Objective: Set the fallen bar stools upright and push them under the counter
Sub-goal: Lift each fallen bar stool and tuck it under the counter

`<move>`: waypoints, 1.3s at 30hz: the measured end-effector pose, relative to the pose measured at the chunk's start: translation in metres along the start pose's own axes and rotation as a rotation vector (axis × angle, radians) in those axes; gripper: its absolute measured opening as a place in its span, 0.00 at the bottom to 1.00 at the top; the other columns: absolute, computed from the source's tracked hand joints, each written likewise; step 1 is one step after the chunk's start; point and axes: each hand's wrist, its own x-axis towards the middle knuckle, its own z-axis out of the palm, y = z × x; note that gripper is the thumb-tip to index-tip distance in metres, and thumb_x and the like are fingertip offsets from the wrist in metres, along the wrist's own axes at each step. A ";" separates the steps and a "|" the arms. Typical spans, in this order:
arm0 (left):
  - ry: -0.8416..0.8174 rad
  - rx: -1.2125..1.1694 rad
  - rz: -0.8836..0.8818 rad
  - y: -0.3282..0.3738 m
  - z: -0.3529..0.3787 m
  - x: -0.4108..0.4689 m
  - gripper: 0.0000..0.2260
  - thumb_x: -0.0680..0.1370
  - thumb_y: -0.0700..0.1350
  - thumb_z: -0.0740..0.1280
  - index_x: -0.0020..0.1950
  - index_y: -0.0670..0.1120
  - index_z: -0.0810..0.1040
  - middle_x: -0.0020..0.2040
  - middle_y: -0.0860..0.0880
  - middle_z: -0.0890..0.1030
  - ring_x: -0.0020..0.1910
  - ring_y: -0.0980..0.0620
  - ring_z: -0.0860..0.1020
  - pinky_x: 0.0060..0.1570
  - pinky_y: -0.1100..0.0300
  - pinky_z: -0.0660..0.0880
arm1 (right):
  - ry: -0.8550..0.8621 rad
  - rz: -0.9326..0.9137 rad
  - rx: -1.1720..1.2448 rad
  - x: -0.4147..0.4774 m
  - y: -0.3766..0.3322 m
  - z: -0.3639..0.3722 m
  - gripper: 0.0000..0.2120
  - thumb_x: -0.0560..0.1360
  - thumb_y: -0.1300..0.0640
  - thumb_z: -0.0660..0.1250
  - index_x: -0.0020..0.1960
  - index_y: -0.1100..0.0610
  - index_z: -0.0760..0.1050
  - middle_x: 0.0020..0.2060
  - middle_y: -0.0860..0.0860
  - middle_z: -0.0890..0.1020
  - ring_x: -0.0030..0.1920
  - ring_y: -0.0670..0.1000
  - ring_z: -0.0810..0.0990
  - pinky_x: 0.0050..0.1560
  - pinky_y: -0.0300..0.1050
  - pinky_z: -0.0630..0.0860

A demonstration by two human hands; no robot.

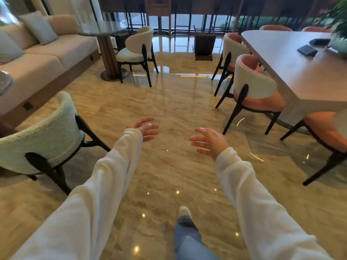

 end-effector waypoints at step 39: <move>0.021 0.087 -0.046 0.146 -0.029 0.666 0.13 0.80 0.37 0.59 0.64 0.39 0.73 0.56 0.41 0.79 0.45 0.51 0.80 0.54 0.57 0.75 | 0.106 0.090 -0.055 0.630 -0.211 0.016 0.08 0.80 0.60 0.58 0.57 0.60 0.73 0.40 0.54 0.82 0.39 0.50 0.81 0.43 0.44 0.75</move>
